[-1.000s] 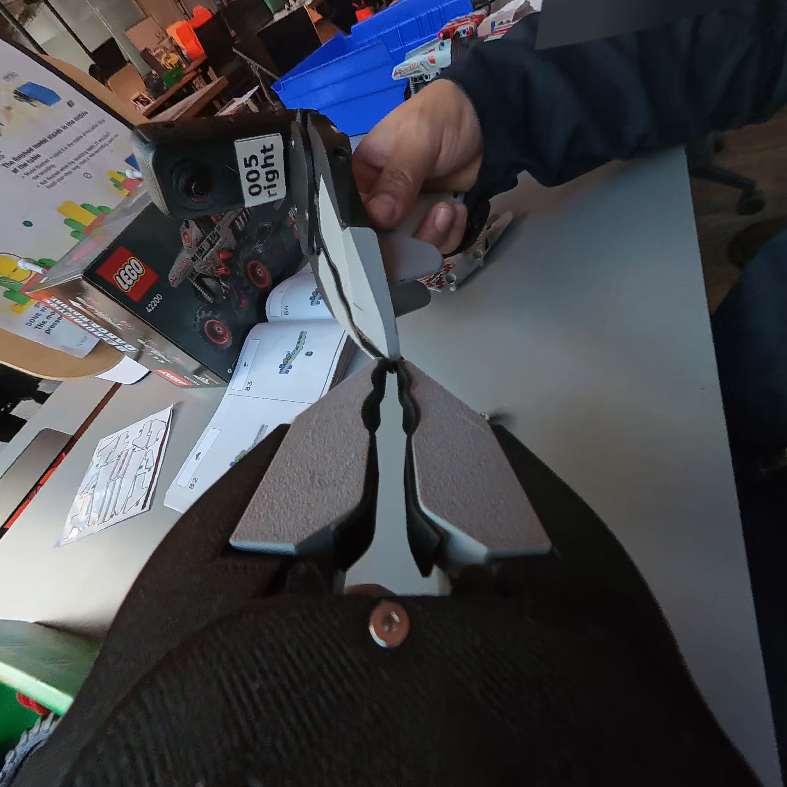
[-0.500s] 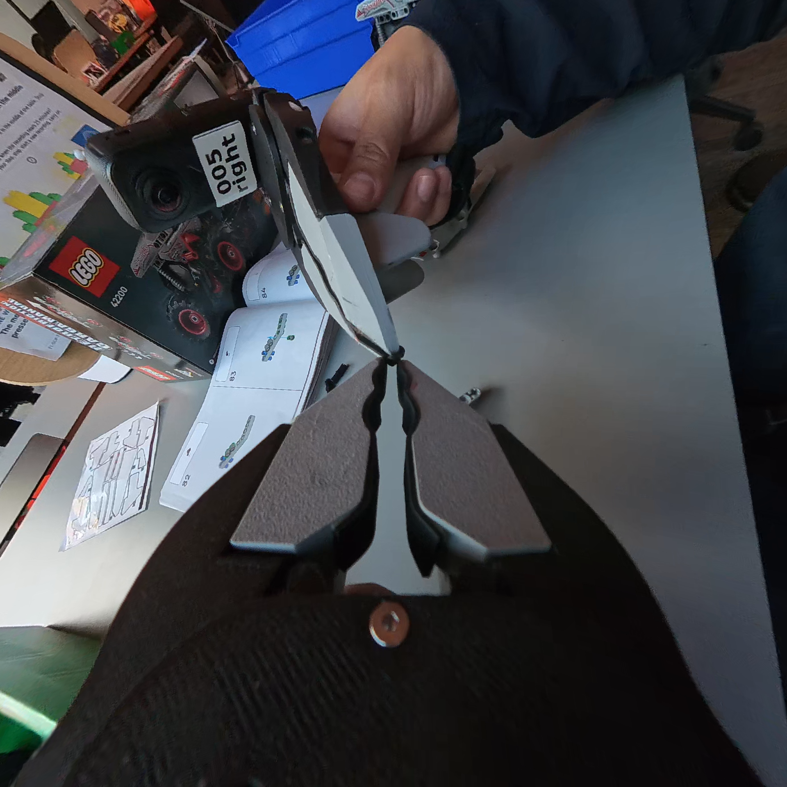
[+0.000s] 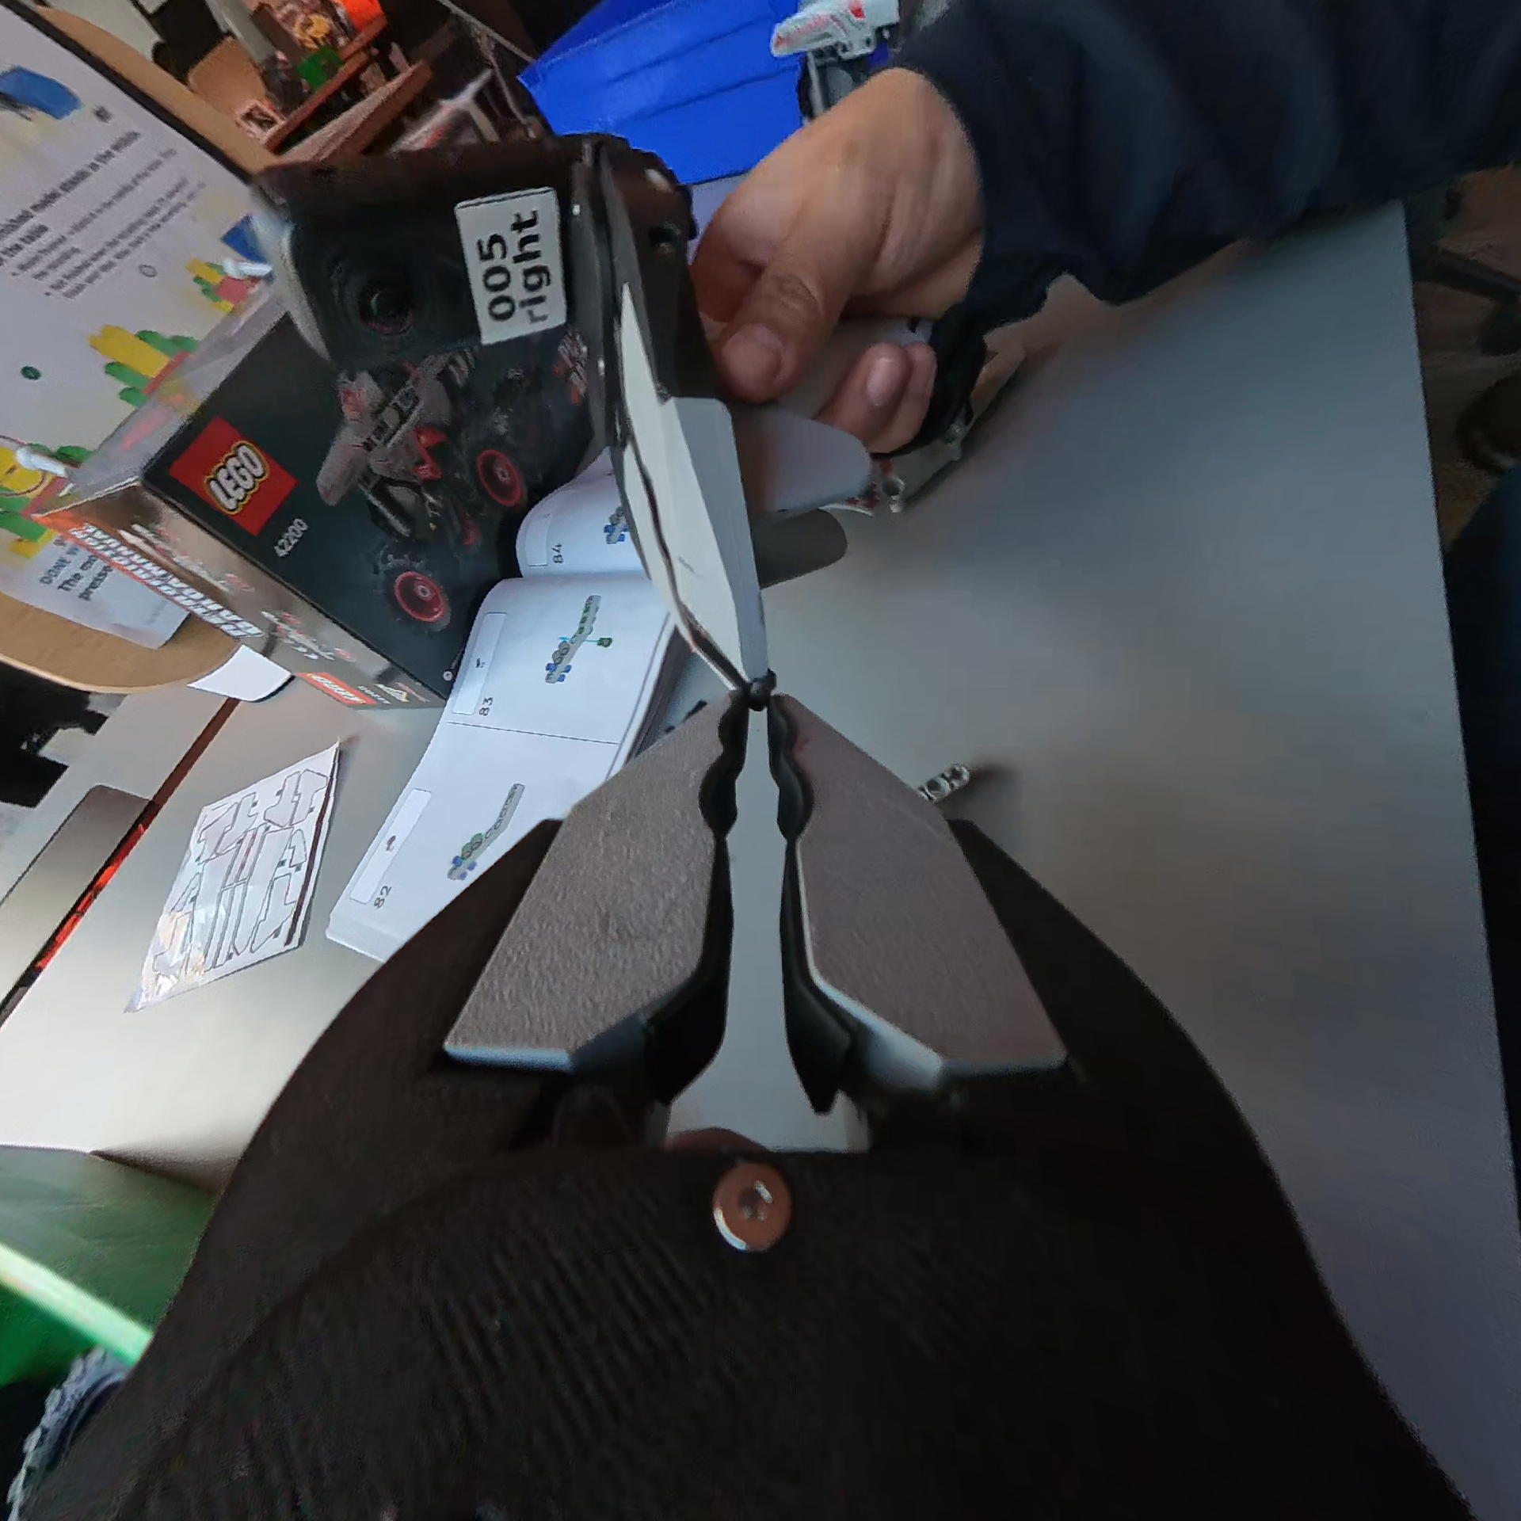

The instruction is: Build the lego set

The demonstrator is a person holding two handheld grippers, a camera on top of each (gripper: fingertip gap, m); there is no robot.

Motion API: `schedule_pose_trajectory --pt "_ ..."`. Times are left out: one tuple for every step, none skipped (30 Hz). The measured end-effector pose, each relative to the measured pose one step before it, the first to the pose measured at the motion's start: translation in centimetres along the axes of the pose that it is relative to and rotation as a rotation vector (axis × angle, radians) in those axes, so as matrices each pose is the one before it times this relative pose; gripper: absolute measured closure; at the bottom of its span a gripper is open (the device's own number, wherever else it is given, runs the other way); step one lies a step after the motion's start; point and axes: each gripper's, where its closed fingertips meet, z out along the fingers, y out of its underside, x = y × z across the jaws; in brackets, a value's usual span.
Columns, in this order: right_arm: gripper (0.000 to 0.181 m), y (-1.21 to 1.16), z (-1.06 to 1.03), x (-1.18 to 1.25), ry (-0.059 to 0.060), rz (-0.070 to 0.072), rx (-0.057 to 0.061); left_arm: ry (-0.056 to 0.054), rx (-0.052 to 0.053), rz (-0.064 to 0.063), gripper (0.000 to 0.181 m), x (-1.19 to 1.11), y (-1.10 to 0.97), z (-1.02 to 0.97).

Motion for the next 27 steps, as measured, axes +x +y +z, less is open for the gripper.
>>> schedule_pose_trajectory --pt "0.181 -0.355 -0.137 -0.245 0.0069 -0.0257 0.0202 -0.0168 0.0119 -0.0244 0.179 -0.349 -0.249 -0.119" --pt "0.181 -0.393 -0.161 -0.251 0.0113 -0.031 0.0218 -0.02 0.0144 -0.0253 0.179 -0.341 -0.293 -0.119" --pt "0.181 -0.374 -0.143 -0.214 0.0162 -0.0297 0.0191 -0.0202 0.0135 -0.0225 0.179 -0.303 -0.301 -0.095" --pt "0.181 -0.34 -0.125 -0.113 0.0244 -0.028 0.0159 -0.023 0.0076 -0.0191 0.179 -0.288 -0.223 -0.042" --pt "0.181 -0.34 -0.12 -0.021 0.0297 -0.0281 0.0153 -0.0251 0.002 -0.0144 0.18 -0.303 -0.159 0.021" --pt "0.181 -0.376 -0.112 -0.038 0.0273 -0.0284 0.0181 -0.0255 0.0048 -0.0141 0.18 -0.299 -0.192 0.013" --pt "0.181 -0.371 -0.121 -0.121 0.0192 -0.0263 0.0202 -0.0218 0.0127 -0.0167 0.18 -0.279 -0.302 -0.038" --pt "0.181 -0.368 -0.122 -0.203 0.0099 -0.0205 0.0204 -0.017 0.0172 -0.0198 0.18 -0.239 -0.363 -0.07" --pt "0.181 -0.356 -0.13 -0.246 0.0023 -0.0143 0.0211 -0.0138 0.0193 -0.0222 0.18 -0.177 -0.402 -0.074" --pt "0.181 -0.368 -0.11 -0.269 -0.0041 -0.01 0.0228 -0.0143 0.0236 -0.0188 0.18 -0.158 -0.449 -0.091" --pt "0.181 -0.323 -0.112 -0.267 -0.0088 -0.0033 0.0215 -0.0145 0.0232 -0.0134 0.18 -0.104 -0.426 -0.089" --pt "0.181 -0.268 -0.08 -0.233 -0.0106 0.003 0.0186 -0.0141 0.0194 -0.0045 0.18 -0.04 -0.362 -0.055" --pt "0.181 -0.191 -0.067 -0.143 -0.0088 0.006 0.0156 -0.0183 0.0139 0.0049 0.18 -0.089 -0.258 -0.038" --pt "0.181 -0.135 -0.035 -0.087 -0.007 0.0077 0.0119 -0.0169 0.0068 0.0073 0.18 -0.064 -0.159 -0.02" --pt "0.181 -0.08 -0.042 -0.064 -0.0058 0.0058 0.009 -0.015 0.0035 0.0132 0.18 -0.013 -0.113 0.01" --pt "0.181 -0.048 -0.02 -0.037 -0.0025 0.0022 0.0061 -0.0155 0.0006 0.0196 0.18 -0.015 -0.064 -0.011" --pt "0.181 0.002 -0.015 0.0 0.0012 -0.0005 0.0024 -0.0155 -0.0031 0.0179 0.18 -0.029 -0.015 -0.01" --pt "0.181 0.017 -0.032 0.03 0.0061 -0.0036 0.0003 -0.0083 -0.003 0.0137 0.18 0.044 0.017 0.016" --pt "0.18 0.048 -0.016 0.083 0.0113 -0.0076 -0.0022 -0.0038 -0.0039 0.0079 0.18 0.052 0.049 0.032" --pt "0.179 0.061 -0.015 0.074 0.0124 -0.0096 -0.0039 -0.0028 -0.002 0.0003 0.18 -0.005 0.054 0.012" --pt "0.178 0.021 -0.008 0.057 0.0122 -0.0095 -0.0022 0.0018 0.0002 -0.0041 0.18 0.037 0.023 0.015" --pt "0.178 0.025 0.004 0.06 0.0114 -0.0094 -0.0027 0.0006 -0.003 -0.0024 0.18 -0.012 0.069 0.039" --pt "0.178 0.049 0.017 0.072 0.0111 -0.0085 -0.0053 -0.0024 -0.0014 -0.0022 0.18 -0.053 0.05 0.018" --pt "0.177 0.042 0.019 0.09 0.0108 -0.0076 -0.0048 0.0024 0.0 -0.0029 0.18 0.029 0.017 0.022" --pt "0.178 0.023 -0.004 0.057 0.0088 -0.0081 -0.0024 0.0007 -0.0033 -0.0019 0.181 -0.01 0.06 0.039" --pt "0.178 0.032 0.01 0.034 0.0053 -0.0056 -0.003 -0.0022 -0.0011 -0.001 0.18 -0.045 0.032 0.005" --pt "0.178 0.026 -0.002 -0.017 0.0004 -0.0016 -0.0021 0.0023 0.0003 -0.0009 0.181 0.046 0.005 -0.005"
